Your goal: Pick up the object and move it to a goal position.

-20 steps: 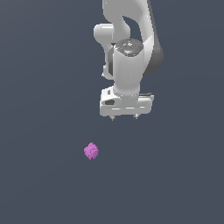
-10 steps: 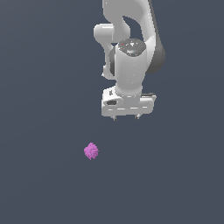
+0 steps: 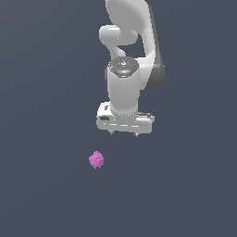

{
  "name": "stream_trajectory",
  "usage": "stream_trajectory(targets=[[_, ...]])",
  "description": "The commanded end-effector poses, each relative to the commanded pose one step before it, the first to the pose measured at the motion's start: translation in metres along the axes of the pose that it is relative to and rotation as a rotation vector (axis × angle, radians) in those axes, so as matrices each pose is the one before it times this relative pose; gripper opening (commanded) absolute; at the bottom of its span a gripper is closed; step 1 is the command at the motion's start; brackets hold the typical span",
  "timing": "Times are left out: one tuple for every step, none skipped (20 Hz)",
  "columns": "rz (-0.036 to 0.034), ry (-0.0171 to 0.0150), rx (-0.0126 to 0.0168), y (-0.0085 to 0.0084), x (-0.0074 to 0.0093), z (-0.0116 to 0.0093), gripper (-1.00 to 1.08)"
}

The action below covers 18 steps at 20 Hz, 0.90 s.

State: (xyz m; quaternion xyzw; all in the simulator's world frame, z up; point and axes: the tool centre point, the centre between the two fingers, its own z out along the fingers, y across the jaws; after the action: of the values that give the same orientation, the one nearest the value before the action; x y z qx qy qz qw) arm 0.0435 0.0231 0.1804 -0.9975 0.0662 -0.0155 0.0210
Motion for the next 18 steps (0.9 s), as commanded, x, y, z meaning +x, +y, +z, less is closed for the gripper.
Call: stream_trajectory(targets=[[0.07832, -0.00431, -0.00297, 0.01569, 0.01179, 0.01078, 1.0], [0.03563, -0.00159, -0.00169, 0.00673, 0.00578, 0.00498, 1.0], [0.03763, -0.00155, -0.00208, 0.00703, 0.00622, 0.00537, 1.0], [0.03957, -0.00147, -0.00252, 0.0073, 0.00666, 0.00577, 1.0], [0.04001, -0.0013, -0.00288, 0.00728, 0.00686, 0.00596, 1.0], [0.03766, -0.00105, -0.00301, 0.00673, 0.00658, 0.00573, 1.0], [0.03525, -0.00081, -0.00307, 0.00619, 0.00627, 0.00547, 1.0], [0.03289, -0.0006, -0.00309, 0.00568, 0.00593, 0.0052, 1.0], [0.03056, -0.00041, -0.00305, 0.00519, 0.00559, 0.00492, 1.0], [0.02827, -0.00025, -0.00298, 0.00472, 0.00523, 0.00463, 1.0], [0.02602, -0.00012, -0.00286, 0.00428, 0.00486, 0.00432, 1.0], [0.02381, -0.00001, -0.00272, 0.00385, 0.00449, 0.00401, 1.0], [0.02161, 0.00008, -0.00256, 0.00344, 0.0041, 0.00369, 1.0], [0.01946, 0.00014, -0.00237, 0.00306, 0.00372, 0.00336, 1.0], [0.01732, 0.00018, -0.00216, 0.00268, 0.00333, 0.00302, 1.0], [0.01522, 0.0002, -0.00194, 0.00233, 0.00294, 0.00268, 1.0], [0.01315, 0.00021, -0.0017, 0.002, 0.00255, 0.00233, 1.0], [0.01108, 0.0002, -0.00146, 0.00166, 0.00215, 0.00198, 1.0]])
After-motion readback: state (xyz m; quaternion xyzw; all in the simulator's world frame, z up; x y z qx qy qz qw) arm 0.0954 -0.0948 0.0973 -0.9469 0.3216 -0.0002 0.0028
